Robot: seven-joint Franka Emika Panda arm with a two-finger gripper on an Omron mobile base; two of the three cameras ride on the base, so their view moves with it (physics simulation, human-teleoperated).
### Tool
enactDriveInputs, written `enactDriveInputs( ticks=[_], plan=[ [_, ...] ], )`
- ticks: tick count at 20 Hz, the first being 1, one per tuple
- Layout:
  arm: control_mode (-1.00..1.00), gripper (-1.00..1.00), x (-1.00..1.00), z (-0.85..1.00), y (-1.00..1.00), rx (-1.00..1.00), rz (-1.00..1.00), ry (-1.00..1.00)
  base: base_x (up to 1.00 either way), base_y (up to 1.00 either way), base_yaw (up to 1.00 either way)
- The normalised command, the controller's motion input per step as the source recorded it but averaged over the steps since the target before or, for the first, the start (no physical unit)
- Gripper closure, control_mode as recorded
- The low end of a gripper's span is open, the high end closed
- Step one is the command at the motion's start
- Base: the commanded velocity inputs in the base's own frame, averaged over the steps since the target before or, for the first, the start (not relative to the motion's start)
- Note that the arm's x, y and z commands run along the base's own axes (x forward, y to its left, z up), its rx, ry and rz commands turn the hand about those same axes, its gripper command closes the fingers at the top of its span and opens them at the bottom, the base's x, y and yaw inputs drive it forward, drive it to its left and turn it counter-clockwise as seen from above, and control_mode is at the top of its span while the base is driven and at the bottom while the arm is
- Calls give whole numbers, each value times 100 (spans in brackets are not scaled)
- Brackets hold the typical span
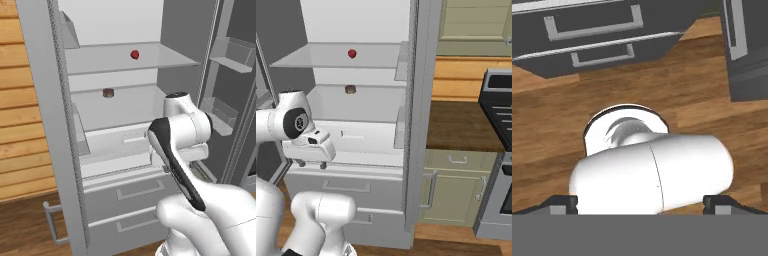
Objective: Take the strawberry from the fridge and place it on top of the pancake, located on the dining counter.
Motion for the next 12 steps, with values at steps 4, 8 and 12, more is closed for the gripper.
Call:
enactDriveInputs(
  ticks=[4,8,12],
  plan=[
    [-100,-100,10,-38,-41,13,-4,1,0,0,0],
    [-100,-100,8,-12,-5,24,-32,-2,0,0,0],
    [-100,-100,5,-4,-2,11,-2,-10,0,0,0]
  ],
)
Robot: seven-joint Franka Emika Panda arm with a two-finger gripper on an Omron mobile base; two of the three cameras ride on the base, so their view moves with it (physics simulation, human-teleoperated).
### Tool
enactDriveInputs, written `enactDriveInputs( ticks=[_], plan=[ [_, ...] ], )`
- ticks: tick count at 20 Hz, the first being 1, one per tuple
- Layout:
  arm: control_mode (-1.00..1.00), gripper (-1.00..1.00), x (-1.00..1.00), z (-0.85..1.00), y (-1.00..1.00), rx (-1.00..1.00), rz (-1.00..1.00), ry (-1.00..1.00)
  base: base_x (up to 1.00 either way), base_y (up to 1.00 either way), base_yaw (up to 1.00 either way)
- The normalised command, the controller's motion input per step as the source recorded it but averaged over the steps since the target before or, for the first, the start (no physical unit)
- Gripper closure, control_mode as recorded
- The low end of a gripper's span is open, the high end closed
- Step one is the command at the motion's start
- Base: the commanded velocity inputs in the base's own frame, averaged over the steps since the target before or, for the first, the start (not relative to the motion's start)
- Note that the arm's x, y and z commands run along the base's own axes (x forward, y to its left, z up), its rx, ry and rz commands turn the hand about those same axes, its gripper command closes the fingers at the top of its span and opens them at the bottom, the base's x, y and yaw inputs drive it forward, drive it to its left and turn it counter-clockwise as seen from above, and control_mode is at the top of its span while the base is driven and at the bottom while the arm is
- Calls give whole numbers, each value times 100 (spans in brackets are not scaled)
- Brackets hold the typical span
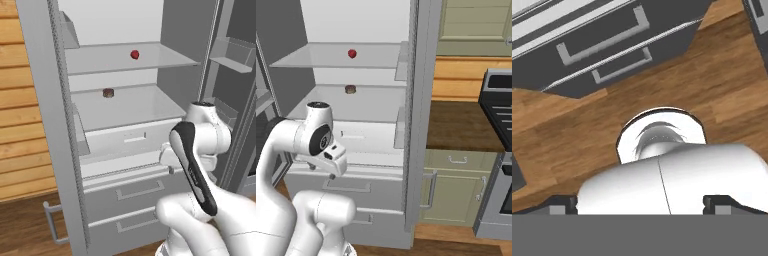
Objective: Take the strawberry from the fridge and place it on top of the pancake, located on the dining counter.
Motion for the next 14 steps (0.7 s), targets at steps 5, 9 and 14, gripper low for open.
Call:
enactDriveInputs(
  ticks=[5,9,14],
  plan=[
    [-100,-100,1,-16,-10,-15,45,-1,0,0,0],
    [-100,-100,-5,-10,-4,-21,49,-2,0,0,0],
    [-100,-100,-4,-15,4,-3,2,0,0,0,0]
  ],
)
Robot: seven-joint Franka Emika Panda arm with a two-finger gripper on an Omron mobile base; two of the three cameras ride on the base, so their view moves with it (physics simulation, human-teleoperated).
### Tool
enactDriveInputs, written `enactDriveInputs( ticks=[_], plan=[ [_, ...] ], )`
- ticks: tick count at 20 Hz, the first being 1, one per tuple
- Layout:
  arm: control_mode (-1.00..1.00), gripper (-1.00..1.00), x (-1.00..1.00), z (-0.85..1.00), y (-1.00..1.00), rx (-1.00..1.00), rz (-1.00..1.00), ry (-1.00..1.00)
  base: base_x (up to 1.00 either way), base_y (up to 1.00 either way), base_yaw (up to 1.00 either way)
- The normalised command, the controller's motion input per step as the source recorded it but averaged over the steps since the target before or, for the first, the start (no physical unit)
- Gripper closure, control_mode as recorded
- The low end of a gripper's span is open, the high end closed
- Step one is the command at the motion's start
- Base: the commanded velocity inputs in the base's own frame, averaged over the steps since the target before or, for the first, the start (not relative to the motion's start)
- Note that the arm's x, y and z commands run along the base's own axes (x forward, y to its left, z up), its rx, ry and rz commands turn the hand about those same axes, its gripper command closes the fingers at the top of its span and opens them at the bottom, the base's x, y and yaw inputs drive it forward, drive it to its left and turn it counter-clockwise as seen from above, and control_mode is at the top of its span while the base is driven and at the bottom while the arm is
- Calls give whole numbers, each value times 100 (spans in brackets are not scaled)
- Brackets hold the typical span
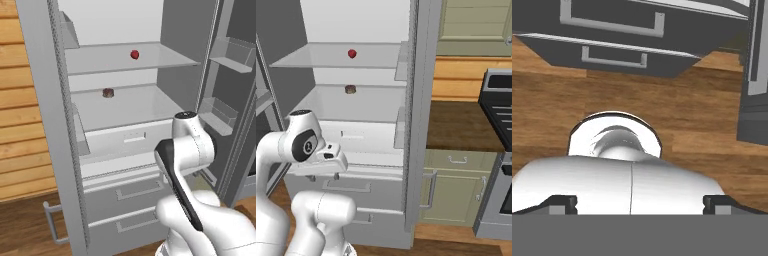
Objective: Take the strawberry from the fridge and place it on top of the pancake, located on the dining counter.
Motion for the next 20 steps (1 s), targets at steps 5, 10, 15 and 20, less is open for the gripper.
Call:
enactDriveInputs(
  ticks=[5,10,15,20],
  plan=[
    [-100,-100,0,-3,0,0,0,0,0,0,0],
    [-100,-100,0,0,21,0,6,2,0,0,0],
    [100,-100,0,0,18,0,2,0,7,33,9],
    [100,-100,0,0,0,0,0,0,34,47,33]
  ],
)
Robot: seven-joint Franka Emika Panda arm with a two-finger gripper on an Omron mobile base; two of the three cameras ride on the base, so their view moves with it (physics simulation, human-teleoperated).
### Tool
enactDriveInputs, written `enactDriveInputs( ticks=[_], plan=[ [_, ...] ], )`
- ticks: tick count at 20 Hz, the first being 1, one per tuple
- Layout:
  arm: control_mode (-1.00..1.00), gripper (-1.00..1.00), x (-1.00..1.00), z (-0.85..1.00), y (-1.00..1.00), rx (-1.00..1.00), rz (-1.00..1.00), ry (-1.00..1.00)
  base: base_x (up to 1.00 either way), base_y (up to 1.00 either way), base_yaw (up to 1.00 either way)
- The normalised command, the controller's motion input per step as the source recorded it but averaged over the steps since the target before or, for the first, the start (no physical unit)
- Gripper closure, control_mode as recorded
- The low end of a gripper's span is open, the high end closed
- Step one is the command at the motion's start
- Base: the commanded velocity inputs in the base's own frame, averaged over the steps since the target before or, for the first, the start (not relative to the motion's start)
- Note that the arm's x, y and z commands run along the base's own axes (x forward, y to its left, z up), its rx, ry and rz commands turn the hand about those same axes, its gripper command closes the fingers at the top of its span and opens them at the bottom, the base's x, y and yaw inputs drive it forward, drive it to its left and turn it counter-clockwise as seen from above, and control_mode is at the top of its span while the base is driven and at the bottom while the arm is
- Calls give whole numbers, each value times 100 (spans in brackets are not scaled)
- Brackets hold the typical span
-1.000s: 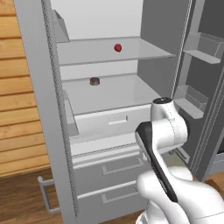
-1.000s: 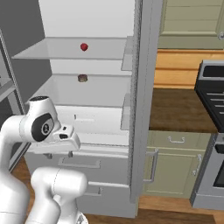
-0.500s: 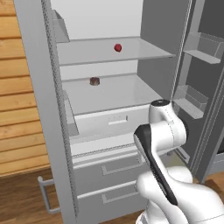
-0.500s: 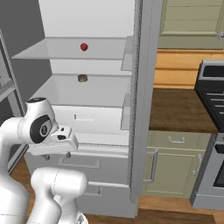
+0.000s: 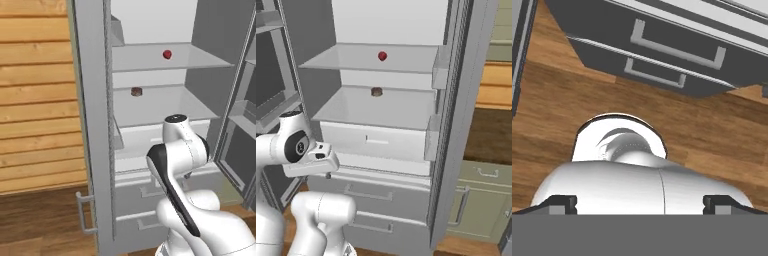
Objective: Take the strawberry from the fridge and place it on top of the pancake, located on the dining counter.
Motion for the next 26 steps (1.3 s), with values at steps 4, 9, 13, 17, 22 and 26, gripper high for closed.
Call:
enactDriveInputs(
  ticks=[4,9,13,17,22,26],
  plan=[
    [100,-100,0,0,0,0,0,0,2,-17,-5],
    [100,-100,0,0,0,0,0,0,-7,-42,-34],
    [100,-100,0,0,0,0,0,0,0,-2,-20],
    [100,-100,0,0,0,0,0,0,30,5,1],
    [100,-100,0,0,0,0,0,0,81,0,8],
    [100,-100,0,0,0,0,0,0,51,4,0]
  ],
)
